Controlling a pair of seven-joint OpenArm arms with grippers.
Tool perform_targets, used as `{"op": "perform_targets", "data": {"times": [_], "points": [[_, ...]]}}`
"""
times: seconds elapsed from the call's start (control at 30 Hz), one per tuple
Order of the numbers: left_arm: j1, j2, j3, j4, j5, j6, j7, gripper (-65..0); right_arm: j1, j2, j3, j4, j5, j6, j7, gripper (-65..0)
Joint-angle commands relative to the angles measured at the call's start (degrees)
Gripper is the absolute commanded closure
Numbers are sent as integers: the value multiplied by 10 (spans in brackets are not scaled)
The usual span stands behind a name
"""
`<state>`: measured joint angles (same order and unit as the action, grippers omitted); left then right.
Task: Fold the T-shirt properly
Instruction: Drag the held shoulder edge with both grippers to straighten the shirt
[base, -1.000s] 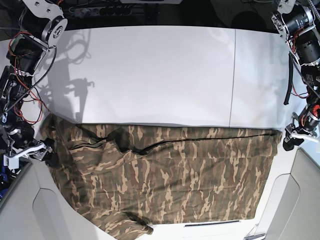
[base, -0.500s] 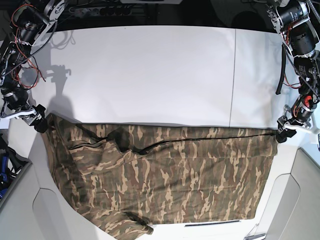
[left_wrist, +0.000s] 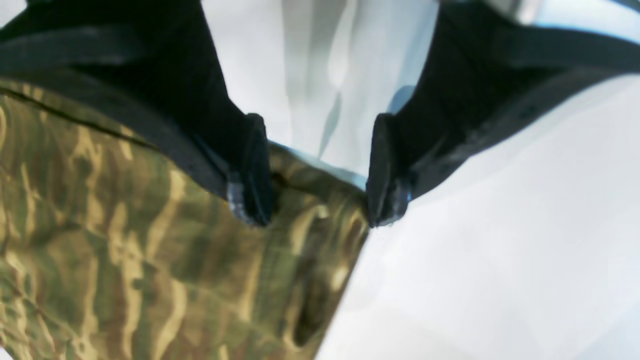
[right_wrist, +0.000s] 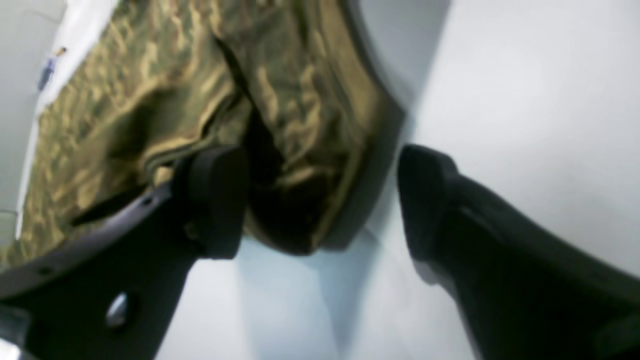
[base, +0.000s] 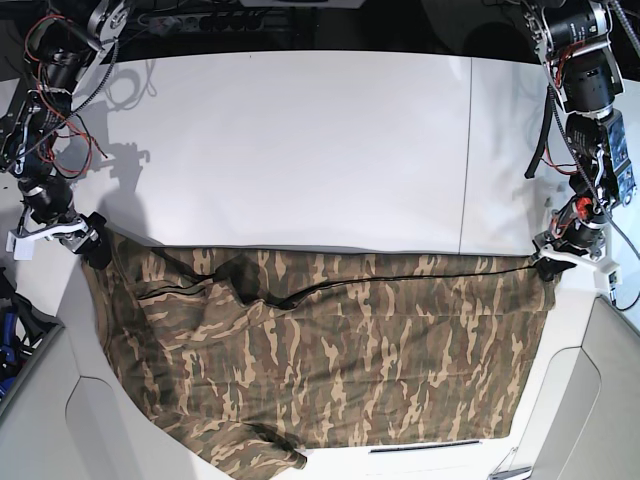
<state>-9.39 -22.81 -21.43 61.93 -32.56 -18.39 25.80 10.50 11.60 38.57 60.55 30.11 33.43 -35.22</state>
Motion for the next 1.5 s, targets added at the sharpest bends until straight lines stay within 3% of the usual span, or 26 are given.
{"op": "perform_targets", "data": {"times": [0.0, 0.4, 0.57, 0.83, 0.9, 1.07, 1.13, 1.23, 1.33, 1.47], "points": [[-11, -5, -2, 9, -6, -2, -12, -333, 6, 5, -1, -7, -5, -2, -7, -454], [-11, 38, -2, 9, 12, -2, -12, -327, 6, -5, -2, -27, -3, 0, -4, -453], [-11, 38, -2, 9, 12, -2, -12, -226, 6, -5, -29, -27, -1, 0, -4, -453], [-11, 38, -2, 9, 15, -2, -12, -205, 6, -5, -80, -27, -1, 0, -3, -449], [-11, 38, -2, 9, 19, -2, -12, -160, 6, -5, -82, -27, -1, 0, -3, -371], [-11, 38, -2, 9, 20, -2, -12, -61, 6, -5, -82, -27, -1, 6, -3, -81], [-11, 38, -2, 9, 20, -3, -12, -10, 6, -5, -82, -27, -2, 9, -4, 0], [-11, 37, -2, 9, 20, -6, -12, 0, 6, -5, -82, -27, -2, 9, -5, 0], [-11, 31, -2, 9, 16, -47, -12, 0, 6, -5, -82, -23, -1, 9, -9, 0], [-11, 15, -2, 9, -12, -74, -2, 0, 5, -5, -82, -10, -1, 9, -26, 0]]}}
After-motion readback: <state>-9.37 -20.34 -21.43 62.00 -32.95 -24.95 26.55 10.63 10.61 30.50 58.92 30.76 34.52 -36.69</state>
